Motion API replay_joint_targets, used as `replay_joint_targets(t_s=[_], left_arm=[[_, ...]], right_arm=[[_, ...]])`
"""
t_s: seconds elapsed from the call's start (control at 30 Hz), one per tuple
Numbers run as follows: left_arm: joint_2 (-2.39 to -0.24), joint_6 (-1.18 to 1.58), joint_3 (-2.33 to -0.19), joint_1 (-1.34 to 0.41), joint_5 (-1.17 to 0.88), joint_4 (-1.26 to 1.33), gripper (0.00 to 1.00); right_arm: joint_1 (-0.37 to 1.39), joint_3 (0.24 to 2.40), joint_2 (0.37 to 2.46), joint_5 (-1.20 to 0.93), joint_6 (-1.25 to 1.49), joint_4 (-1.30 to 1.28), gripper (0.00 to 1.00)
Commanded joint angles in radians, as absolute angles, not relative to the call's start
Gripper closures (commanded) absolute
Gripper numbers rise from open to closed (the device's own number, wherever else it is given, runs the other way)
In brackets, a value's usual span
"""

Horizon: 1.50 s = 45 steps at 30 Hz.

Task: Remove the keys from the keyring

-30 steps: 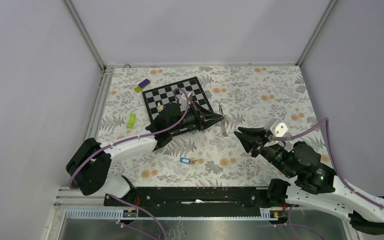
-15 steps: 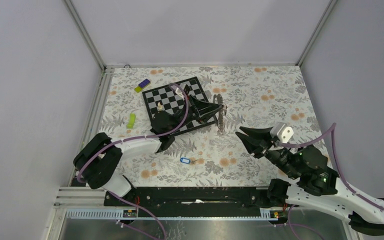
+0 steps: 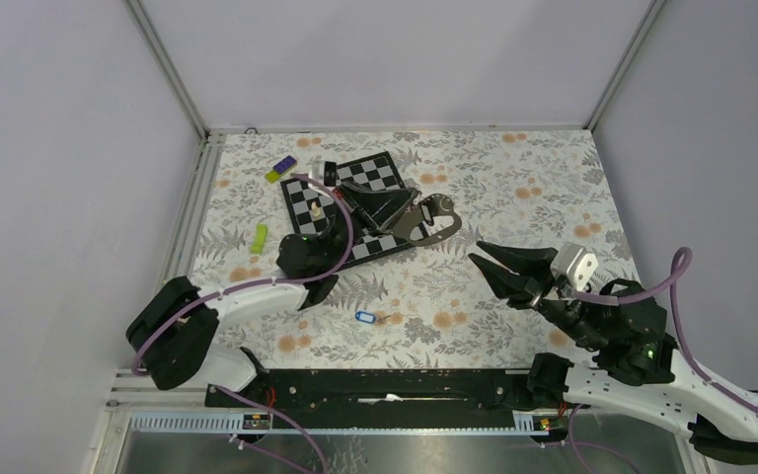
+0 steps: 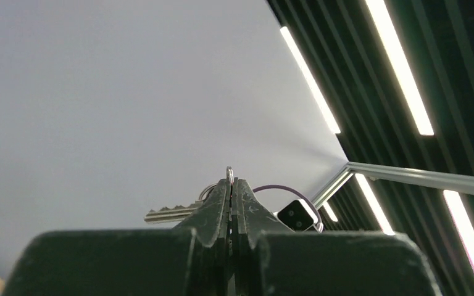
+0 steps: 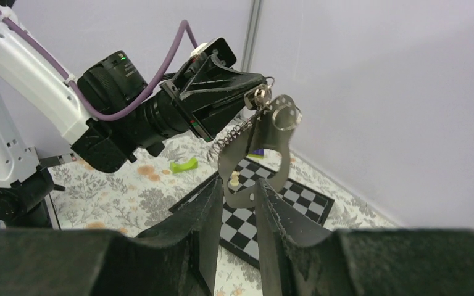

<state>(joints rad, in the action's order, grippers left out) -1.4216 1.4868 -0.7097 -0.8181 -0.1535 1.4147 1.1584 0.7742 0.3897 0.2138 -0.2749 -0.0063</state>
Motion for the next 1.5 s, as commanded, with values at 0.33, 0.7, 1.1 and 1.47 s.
replay_joint_targets(t_s=[0.33,0.7,1.1,1.47], left_arm=[[-1.279,1.058,-0.76,-0.947,0.103,1.601,1.0],[-1.259,1.021,-0.761,-0.974,0.106,1.601,1.0],[-1.193,1.013,-0.715,-0.981,0.081,1.6,1.0],[-1.149,0.987,-0.672,-0.998,-0.051,1.596,1.0]], right_arm=[[1.156,0.861,0.481,0.108,-0.331,0.105,0.67],[1.155,0.884,0.634,0.004,-0.333,0.229,0.67],[1.155,0.911,0.742,0.163,-0.385,0.247,0.67],[1.155,0.997,0.743,0.074,-0.455,0.247,0.54]])
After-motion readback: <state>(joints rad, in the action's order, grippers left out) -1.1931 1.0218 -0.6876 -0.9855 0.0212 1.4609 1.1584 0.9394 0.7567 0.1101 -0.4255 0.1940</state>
